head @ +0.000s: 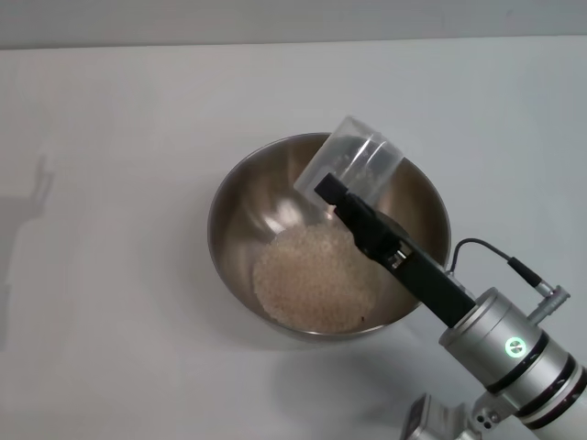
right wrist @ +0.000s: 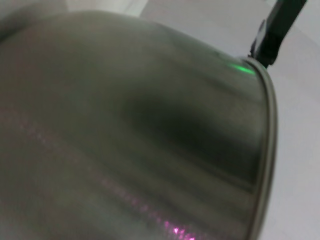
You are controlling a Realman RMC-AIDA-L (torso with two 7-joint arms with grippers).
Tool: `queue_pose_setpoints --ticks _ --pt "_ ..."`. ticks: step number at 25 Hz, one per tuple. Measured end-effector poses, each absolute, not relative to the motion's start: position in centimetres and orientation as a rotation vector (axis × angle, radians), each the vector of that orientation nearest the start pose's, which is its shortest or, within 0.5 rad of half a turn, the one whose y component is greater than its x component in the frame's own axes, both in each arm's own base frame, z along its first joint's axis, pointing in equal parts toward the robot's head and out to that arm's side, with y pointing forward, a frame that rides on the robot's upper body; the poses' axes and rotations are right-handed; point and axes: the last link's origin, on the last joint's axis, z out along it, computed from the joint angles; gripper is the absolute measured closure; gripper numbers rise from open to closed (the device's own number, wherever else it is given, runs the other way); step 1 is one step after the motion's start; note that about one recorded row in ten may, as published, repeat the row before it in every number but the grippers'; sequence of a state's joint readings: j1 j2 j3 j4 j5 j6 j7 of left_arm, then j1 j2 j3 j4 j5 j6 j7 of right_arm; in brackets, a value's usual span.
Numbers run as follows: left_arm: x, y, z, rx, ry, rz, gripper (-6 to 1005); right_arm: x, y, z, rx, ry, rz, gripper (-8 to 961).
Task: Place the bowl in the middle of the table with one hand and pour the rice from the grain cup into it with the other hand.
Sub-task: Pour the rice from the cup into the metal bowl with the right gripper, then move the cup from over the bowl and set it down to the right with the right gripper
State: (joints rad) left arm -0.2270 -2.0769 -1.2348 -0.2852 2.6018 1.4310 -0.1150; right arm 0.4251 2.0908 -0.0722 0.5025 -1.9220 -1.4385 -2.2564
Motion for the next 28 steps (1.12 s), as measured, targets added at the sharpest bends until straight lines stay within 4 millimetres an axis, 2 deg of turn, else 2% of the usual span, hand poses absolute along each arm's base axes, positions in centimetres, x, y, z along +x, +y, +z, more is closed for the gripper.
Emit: queue_pose_setpoints --ticks 7,13,16,17,19,22,23,26,27,28 --pt "-33.7 27.9 3.4 -1.344 -0.366 -0.824 195 21.6 23.3 -12.1 -1.097 -1.645 -0.359 954" --pt "-33.7 28.0 3.4 -1.344 -0.366 -0.824 195 21.2 23.3 -12.1 -1.120 -1.608 -0.333 953" --pt "-33.6 28.0 3.4 -1.344 -0.366 -0.825 195 20.2 23.6 -11.4 -1.224 -1.419 -0.203 953" --pt "-33.6 28.0 3.4 -1.344 -0.367 -0.825 195 19.8 23.9 -10.8 -1.299 -1.272 -0.085 953" --pt "-33.6 28.0 3.4 -1.345 -0.366 -0.825 195 19.8 24.0 -10.5 -1.325 -1.217 -0.042 953" --pt "-33.6 28.1 3.4 -1.347 -0.365 -0.826 195 19.8 24.6 -9.5 -1.432 -0.949 0.120 954" --pt "-33.6 28.1 3.4 -1.347 -0.365 -0.826 195 19.8 24.6 -9.5 -1.432 -0.949 0.120 954" --pt "-33.5 28.2 3.4 -1.348 -0.364 -0.827 194 19.8 24.7 -8.4 -1.472 -0.746 0.287 955" --pt "-33.5 28.2 3.4 -1.348 -0.363 -0.829 194 20.0 24.7 -7.6 -1.489 -0.621 0.415 955" --pt "-33.5 28.2 3.4 -1.348 -0.363 -0.829 194 20.0 24.7 -7.6 -1.489 -0.621 0.415 955"
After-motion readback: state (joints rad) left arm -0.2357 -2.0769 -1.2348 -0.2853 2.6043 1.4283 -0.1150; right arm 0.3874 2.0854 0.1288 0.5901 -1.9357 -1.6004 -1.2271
